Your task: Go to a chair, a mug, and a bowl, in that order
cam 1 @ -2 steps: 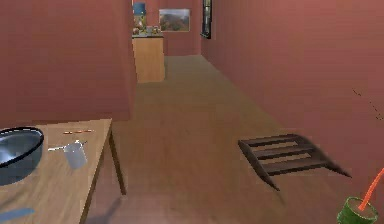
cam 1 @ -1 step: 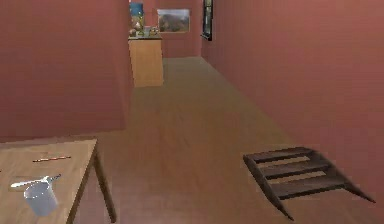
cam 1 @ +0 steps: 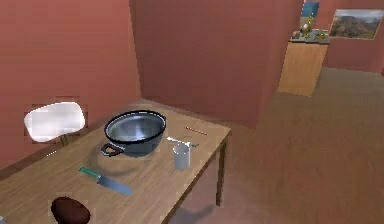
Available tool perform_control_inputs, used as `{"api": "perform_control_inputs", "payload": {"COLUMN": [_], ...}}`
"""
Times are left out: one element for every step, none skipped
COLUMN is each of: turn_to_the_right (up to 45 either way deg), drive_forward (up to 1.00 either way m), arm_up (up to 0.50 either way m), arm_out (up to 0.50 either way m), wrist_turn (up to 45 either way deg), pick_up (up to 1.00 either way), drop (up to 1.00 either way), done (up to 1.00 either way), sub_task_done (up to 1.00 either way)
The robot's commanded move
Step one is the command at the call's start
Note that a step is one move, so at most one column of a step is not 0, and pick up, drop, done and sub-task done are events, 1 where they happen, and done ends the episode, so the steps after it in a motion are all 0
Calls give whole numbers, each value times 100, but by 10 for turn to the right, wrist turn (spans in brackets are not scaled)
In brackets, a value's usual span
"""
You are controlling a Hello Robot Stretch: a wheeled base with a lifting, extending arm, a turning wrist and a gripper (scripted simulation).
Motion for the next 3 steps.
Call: {"api": "perform_control_inputs", "payload": {"turn_to_the_right": [0,-450,-450], "drive_forward": [0,0,0], "arm_up": [0,0,0], "arm_out": [0,0,0], "wrist_turn": [0,0,0], "pick_up": [0,0,0], "drop": [0,0,0], "done": [0,0,0], "sub_task_done": [100,0,0]}}
